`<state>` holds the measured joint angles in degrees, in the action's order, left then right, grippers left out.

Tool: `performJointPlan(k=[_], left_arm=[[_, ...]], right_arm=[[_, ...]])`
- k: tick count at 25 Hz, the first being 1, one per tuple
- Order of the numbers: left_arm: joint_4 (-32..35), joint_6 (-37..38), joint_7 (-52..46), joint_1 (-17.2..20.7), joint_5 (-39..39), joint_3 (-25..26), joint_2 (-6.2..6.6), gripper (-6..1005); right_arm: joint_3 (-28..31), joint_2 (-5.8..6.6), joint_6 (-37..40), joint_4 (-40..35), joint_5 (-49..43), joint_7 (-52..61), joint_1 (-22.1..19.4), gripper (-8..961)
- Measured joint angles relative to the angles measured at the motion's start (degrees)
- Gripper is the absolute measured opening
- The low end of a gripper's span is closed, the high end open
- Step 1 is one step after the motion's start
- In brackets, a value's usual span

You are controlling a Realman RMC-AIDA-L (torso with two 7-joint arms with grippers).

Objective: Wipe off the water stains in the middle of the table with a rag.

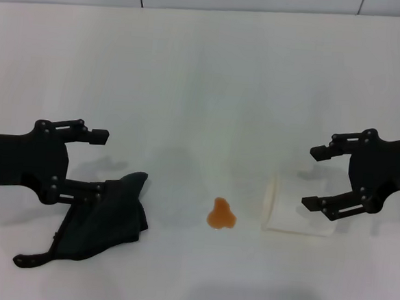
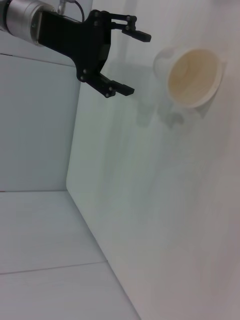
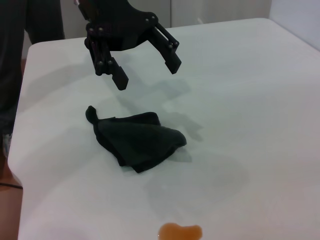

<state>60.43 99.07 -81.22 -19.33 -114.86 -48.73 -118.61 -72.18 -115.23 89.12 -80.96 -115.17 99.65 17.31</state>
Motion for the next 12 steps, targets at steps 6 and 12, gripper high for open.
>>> performJointPlan(k=[6, 12], left_arm=[[0.0, 0.0, 0.0, -0.1, 0.0, -0.1, 0.00, 887], [0.0, 0.0, -0.1, -0.1, 0.0, 0.0, -0.08, 887]], right_arm=[[-0.2, 0.00, 0.0, 0.3, 0.4, 0.0, 0.1, 832], [-0.6, 0.00, 0.1, -0.1, 0.7, 0.0, 0.2, 831]])
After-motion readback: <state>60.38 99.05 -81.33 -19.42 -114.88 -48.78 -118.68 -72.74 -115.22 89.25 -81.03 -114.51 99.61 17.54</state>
